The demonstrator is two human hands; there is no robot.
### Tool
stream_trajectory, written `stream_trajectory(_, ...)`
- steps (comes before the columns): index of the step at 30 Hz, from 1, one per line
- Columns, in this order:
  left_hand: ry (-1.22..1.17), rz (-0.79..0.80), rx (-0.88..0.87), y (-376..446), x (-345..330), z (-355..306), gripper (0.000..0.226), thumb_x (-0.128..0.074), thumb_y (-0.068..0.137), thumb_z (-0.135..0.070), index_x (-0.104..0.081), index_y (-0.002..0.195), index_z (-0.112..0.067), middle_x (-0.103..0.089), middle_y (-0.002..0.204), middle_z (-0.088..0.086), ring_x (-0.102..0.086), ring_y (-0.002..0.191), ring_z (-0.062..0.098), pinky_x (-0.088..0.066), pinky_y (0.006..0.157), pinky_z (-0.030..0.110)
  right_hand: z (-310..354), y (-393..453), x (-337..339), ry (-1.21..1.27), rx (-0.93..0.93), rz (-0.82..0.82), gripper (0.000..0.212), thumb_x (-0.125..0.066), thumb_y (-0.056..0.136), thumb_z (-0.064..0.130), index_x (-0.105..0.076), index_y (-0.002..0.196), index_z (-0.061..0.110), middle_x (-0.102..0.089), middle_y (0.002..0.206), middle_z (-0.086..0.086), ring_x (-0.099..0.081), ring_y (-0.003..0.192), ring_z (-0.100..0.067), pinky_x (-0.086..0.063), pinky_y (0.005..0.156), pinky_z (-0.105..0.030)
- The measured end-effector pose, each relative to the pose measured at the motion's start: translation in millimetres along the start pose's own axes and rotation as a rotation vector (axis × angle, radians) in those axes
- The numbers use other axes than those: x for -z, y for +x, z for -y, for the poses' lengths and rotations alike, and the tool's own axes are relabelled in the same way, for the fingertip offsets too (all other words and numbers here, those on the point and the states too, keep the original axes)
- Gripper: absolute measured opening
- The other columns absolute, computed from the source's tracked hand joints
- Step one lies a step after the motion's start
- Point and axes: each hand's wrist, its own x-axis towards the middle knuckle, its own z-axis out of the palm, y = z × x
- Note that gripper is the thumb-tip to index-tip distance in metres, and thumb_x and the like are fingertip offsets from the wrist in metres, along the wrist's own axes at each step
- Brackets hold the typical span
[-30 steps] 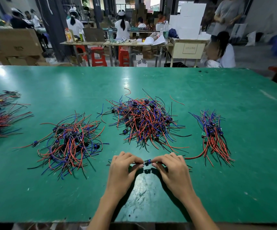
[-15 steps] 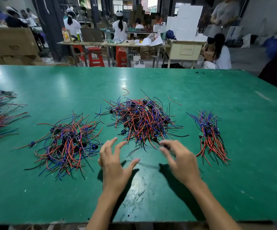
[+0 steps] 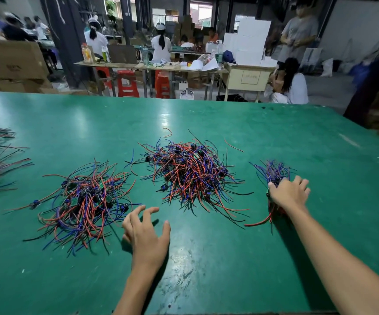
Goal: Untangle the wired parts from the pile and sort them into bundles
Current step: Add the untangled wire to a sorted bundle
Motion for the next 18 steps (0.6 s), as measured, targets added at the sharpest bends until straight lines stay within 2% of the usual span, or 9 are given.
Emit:
stream_trajectory(2,-0.032,0.011,-0.057,0,1,-3,0.030,-0.073,0.086,-0.020,-0.064,0.114,-0.021,-0.048,0.130,0.005,-0.026,0.131,0.022,-0.027,0.110,0.044,18,-12,-1,0.102,0.167,-0.170,0.040,-0.062,0.096,0.030,-0.062,0.128,0.006,-0.054,0.134,-0.021,-0.044,0.126,-0.037,-0.036,0.103,-0.046)
stream_trajectory(4,-0.036,0.021,-0.102,0,2,-4,0.029,-0.073,0.086,-0.017,-0.065,0.114,-0.019,-0.050,0.127,0.005,-0.029,0.129,0.023,-0.028,0.109,0.040,43,-31,-2,0.221,0.382,-0.036,0.032,-0.062,0.097,0.028,-0.064,0.127,0.016,-0.065,0.125,-0.009,-0.057,0.116,-0.028,-0.046,0.101,-0.045)
stream_trajectory(6,-0.036,0.019,-0.128,-1,3,-5,0.027,-0.072,0.086,-0.015,-0.065,0.112,-0.019,-0.051,0.125,0.004,-0.030,0.128,0.023,-0.027,0.108,0.038,62,-57,-15,0.286,0.463,0.204,0.032,-0.057,0.100,0.039,-0.068,0.124,0.020,-0.068,0.123,-0.004,-0.062,0.111,-0.022,-0.050,0.100,-0.044)
stream_trajectory(7,-0.039,0.020,-0.132,-2,4,-6,0.025,-0.071,0.087,-0.014,-0.065,0.111,-0.020,-0.051,0.124,0.003,-0.030,0.128,0.021,-0.028,0.107,0.037,69,-68,-24,0.283,0.463,0.233,0.038,-0.055,0.101,0.045,-0.068,0.125,0.019,-0.066,0.123,-0.005,-0.061,0.113,-0.023,-0.049,0.100,-0.044)
stream_trajectory(9,-0.051,0.017,-0.131,-3,4,-7,0.023,-0.070,0.087,-0.014,-0.065,0.108,-0.021,-0.051,0.122,0.001,-0.030,0.126,0.018,-0.029,0.106,0.036,76,-84,-42,0.251,0.441,0.132,0.040,-0.054,0.101,0.047,-0.067,0.124,0.017,-0.063,0.119,-0.007,-0.058,0.115,-0.027,-0.045,0.098,-0.041)
stream_trajectory(12,-0.076,0.015,-0.111,-3,7,-7,0.020,-0.069,0.087,-0.011,-0.066,0.105,-0.021,-0.052,0.119,0.000,-0.031,0.124,0.016,-0.032,0.106,0.039,80,-93,-50,0.187,0.404,-0.025,0.026,-0.058,0.100,0.040,-0.071,0.111,0.021,-0.070,0.106,-0.002,-0.061,0.106,-0.026,-0.042,0.089,-0.038)
stream_trajectory(14,-0.081,-0.003,-0.129,-2,8,-6,0.019,-0.070,0.086,-0.009,-0.068,0.101,-0.020,-0.054,0.116,0.001,-0.034,0.122,0.018,-0.034,0.105,0.041,82,-96,-47,0.100,0.410,-0.088,0.026,-0.055,0.101,0.041,-0.074,0.108,0.024,-0.073,0.101,0.000,-0.061,0.101,-0.024,-0.042,0.086,-0.037)
stream_trajectory(16,-0.069,0.001,-0.148,-4,8,-5,0.018,-0.071,0.085,-0.009,-0.068,0.099,-0.020,-0.054,0.114,0.001,-0.036,0.121,0.019,-0.035,0.105,0.043,79,-104,-41,0.175,0.389,-0.126,0.027,-0.055,0.102,0.039,-0.076,0.107,0.023,-0.075,0.097,-0.001,-0.062,0.097,-0.026,-0.042,0.085,-0.038)
stream_trajectory(18,-0.059,0.013,-0.176,-4,8,-6,0.017,-0.071,0.086,-0.010,-0.068,0.098,-0.022,-0.054,0.112,-0.002,-0.037,0.121,0.018,-0.038,0.103,0.042,73,-116,-35,0.348,0.369,-0.207,0.025,-0.058,0.101,0.037,-0.078,0.105,0.021,-0.077,0.095,-0.004,-0.063,0.091,-0.029,-0.043,0.085,-0.040)
